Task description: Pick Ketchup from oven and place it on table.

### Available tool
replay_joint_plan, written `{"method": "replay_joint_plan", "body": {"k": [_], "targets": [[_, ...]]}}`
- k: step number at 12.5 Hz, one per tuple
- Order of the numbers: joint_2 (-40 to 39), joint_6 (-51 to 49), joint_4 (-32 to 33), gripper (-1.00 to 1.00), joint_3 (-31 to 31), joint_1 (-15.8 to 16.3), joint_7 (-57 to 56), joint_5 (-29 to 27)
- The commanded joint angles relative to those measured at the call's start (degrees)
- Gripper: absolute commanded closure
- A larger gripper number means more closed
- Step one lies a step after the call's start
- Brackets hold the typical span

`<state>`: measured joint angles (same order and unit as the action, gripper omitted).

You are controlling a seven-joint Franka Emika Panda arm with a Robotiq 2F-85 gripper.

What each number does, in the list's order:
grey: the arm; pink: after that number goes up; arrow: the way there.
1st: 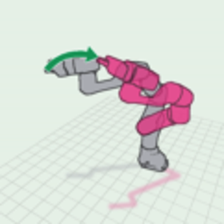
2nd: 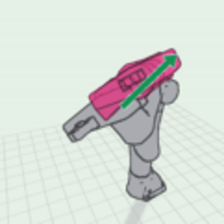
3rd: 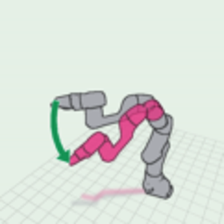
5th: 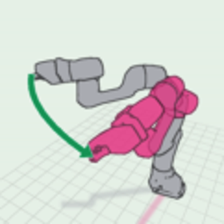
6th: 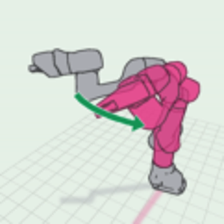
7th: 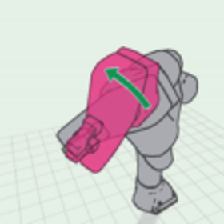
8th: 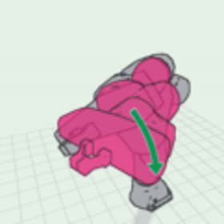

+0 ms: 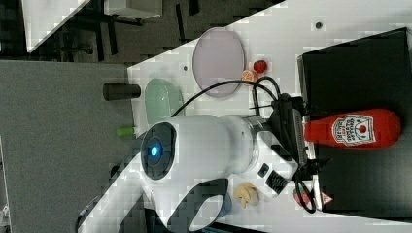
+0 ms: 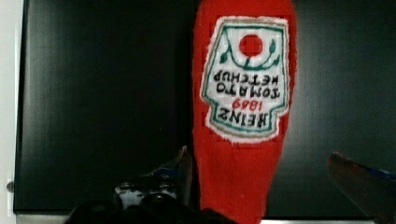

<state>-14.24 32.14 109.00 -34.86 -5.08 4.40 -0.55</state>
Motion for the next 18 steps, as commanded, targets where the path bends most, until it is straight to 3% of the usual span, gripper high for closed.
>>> {"method": "replay_joint_plan", "body": {"k": [1, 8, 11, 12, 18], "targets": [[-1.36, 4.58, -1.66, -1.0, -1.08, -1.43, -1.23, -2.99], [-5.66, 7.08, -1.41, -1.0, -1.01, -2.11, -1.23, -7.03], [-5.45, 6.97, -1.74, -0.2, -1.11, -2.28, -1.23, -7.01], [-5.13, 6.86, -1.94, -0.2, -0.99, -2.21, -1.23, -7.01], [3.71, -10.53, -10.1, -0.2, 5.29, 5.78, -1.23, -4.63]]}}
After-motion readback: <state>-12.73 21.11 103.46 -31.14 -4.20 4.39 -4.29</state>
